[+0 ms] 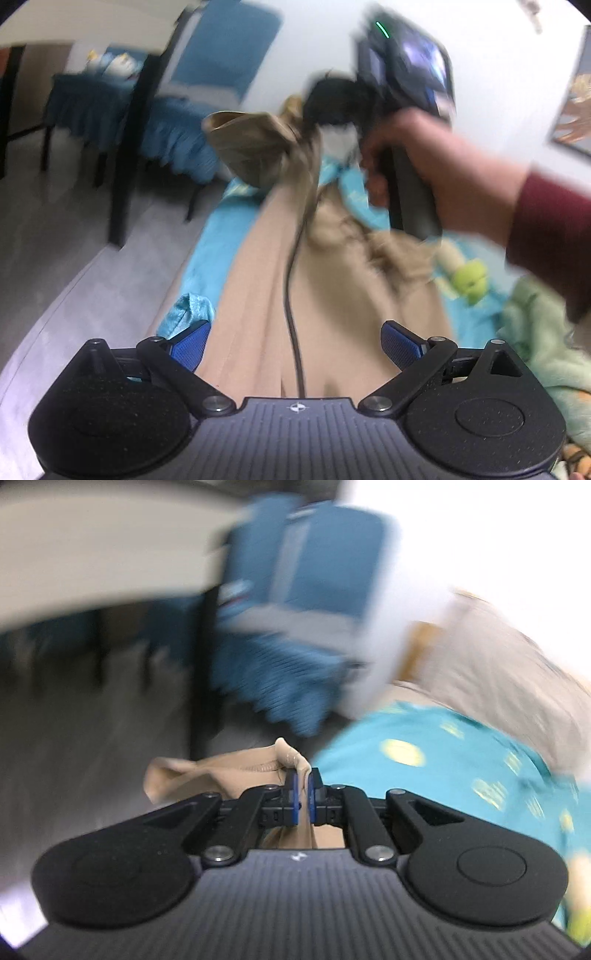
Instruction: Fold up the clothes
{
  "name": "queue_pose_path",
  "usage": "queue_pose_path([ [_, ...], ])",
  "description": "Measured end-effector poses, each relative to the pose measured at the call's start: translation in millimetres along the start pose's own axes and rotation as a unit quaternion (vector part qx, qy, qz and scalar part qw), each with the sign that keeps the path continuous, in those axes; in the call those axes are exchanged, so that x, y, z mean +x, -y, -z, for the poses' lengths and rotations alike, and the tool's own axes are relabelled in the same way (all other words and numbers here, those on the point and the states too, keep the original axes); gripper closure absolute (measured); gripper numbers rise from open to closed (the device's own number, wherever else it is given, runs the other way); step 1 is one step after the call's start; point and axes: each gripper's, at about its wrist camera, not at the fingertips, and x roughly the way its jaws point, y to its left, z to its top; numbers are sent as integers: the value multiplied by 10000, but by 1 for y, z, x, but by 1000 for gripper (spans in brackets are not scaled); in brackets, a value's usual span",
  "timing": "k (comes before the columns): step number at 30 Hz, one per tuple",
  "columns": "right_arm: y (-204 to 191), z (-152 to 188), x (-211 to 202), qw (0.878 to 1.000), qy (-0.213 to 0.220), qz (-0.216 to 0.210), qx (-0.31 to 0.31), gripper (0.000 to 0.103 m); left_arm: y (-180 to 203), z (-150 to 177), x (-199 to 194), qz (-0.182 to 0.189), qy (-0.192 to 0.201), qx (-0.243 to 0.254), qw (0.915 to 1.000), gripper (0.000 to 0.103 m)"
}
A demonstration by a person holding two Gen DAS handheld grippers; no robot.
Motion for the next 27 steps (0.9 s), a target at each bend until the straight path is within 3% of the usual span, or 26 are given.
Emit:
queue_pose_path([
  [3,63,28,-22,9917,-118,459,1197,95,12,2,-4,318,174,185,9992,5],
  [7,133,98,-23,9636,-759,830,2425,95,24,8,3,482,-29,365,9982,5],
  [10,165,140,-25,9413,-1072,613,3143,93,29,12,8,420,-152,496,9978,5],
  [11,168,148,-31,9397,-1028,541,3217,92,31,14,9,396,-177,539,9976,5],
  [13,169,151,-42,9480,-923,356,3027,90,34,16,11,347,-227,624,9972,5],
  [15,165,148,-49,9610,-920,254,2594,80,37,18,13,300,-271,698,9967,5],
  [18,152,137,-55,9803,-529,65,1902,17,37,19,15,247,-278,715,9967,5],
  [21,137,122,-52,9911,-185,-89,1312,14,35,20,16,189,-293,732,9967,5],
  [27,93,93,2,9992,-316,-229,31,15,32,19,25,20,-412,686,9968,5],
])
